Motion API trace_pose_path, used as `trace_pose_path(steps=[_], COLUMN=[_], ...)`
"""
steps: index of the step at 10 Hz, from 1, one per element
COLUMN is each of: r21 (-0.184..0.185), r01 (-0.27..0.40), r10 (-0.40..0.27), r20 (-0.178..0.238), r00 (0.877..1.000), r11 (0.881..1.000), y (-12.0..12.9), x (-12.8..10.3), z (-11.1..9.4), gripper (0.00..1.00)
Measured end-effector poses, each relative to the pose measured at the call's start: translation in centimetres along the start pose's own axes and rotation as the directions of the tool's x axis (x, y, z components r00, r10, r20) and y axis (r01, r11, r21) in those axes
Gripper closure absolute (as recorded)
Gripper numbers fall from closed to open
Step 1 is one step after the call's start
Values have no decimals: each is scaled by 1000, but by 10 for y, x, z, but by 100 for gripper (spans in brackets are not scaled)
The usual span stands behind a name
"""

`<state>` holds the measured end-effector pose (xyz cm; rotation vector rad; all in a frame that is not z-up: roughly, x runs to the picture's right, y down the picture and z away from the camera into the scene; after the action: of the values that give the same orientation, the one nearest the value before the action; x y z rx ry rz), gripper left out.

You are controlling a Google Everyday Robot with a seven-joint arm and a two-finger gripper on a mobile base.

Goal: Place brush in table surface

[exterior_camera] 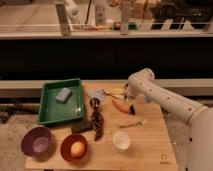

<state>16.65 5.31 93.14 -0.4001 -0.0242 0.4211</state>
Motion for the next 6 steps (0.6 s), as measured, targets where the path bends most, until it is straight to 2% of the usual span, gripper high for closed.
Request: trace_pose_path(steps=[3, 6], r21=[-5, -43], r01=[-91, -159], r10=[91, 161], r20=[31, 52], r00=[995, 986], r11=[996, 986], y=[-21, -30], x=[6, 13], z=[14, 27], gripper=[20, 20])
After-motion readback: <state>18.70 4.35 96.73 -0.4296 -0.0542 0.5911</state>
